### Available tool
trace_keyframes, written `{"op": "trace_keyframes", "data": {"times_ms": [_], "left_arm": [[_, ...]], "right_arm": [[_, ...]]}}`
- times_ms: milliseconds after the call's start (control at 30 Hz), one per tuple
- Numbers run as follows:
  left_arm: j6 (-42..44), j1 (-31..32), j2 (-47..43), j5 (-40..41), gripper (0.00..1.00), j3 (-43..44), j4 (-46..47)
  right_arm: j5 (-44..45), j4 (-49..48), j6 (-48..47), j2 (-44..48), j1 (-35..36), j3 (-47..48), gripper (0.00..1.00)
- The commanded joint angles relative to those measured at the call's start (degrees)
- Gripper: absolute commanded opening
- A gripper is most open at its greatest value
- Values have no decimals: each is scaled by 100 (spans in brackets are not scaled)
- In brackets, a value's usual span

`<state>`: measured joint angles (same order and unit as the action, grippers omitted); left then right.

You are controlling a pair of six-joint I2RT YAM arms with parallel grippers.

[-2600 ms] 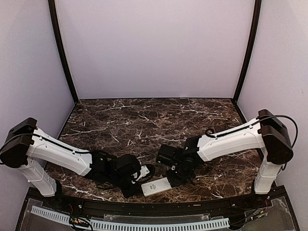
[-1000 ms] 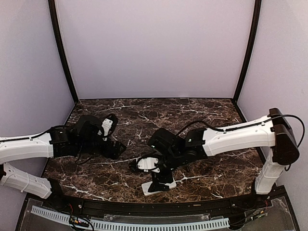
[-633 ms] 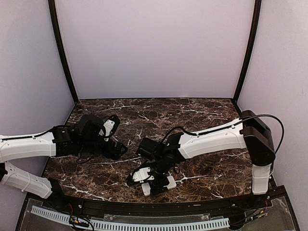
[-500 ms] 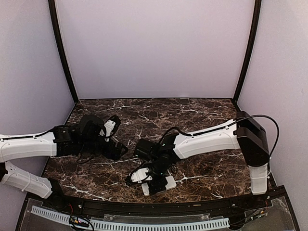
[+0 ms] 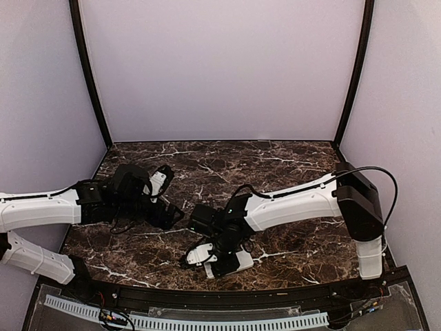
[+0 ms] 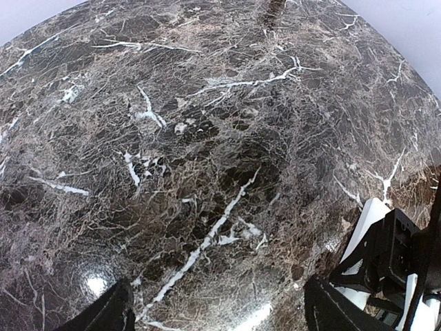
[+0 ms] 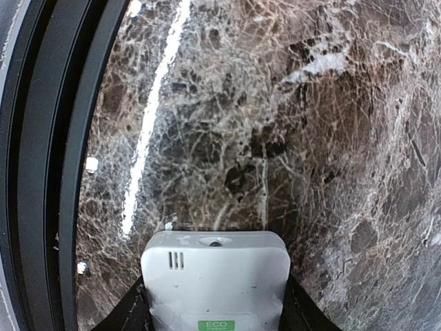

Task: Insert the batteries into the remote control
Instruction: Pick up the remote control from the center of the board.

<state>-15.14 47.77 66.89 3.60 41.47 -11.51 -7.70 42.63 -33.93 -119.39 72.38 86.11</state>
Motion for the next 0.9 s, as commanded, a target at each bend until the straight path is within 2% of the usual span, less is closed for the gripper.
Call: {"op": "trace_keyframes", "data": {"times_ms": [0, 233, 400, 567, 667, 867], "left_arm": [[126, -36, -188, -113, 84, -83, 128], [270, -31, -537, -454, 83, -294, 712], [460, -31, -805, -1082, 81, -415, 1457], [657, -25, -877, -2274, 80, -333, 2410], [674, -18, -754, -3199, 80, -177, 2901], [298, 2, -426, -4099, 87, 153, 3698]], "right_arm": [[128, 170, 389, 121, 22, 117, 31], [-955, -585, 1356, 1275, -326, -147, 28], [-2133, -1979, 2397, 2392, -946, -734, 24], [-2999, -3627, 3617, 3282, -1460, -1197, 22], [-2962, -4603, 4185, 3664, -1590, -1423, 22], [-2200, -5681, 4998, 4096, -1665, -1692, 20]]}}
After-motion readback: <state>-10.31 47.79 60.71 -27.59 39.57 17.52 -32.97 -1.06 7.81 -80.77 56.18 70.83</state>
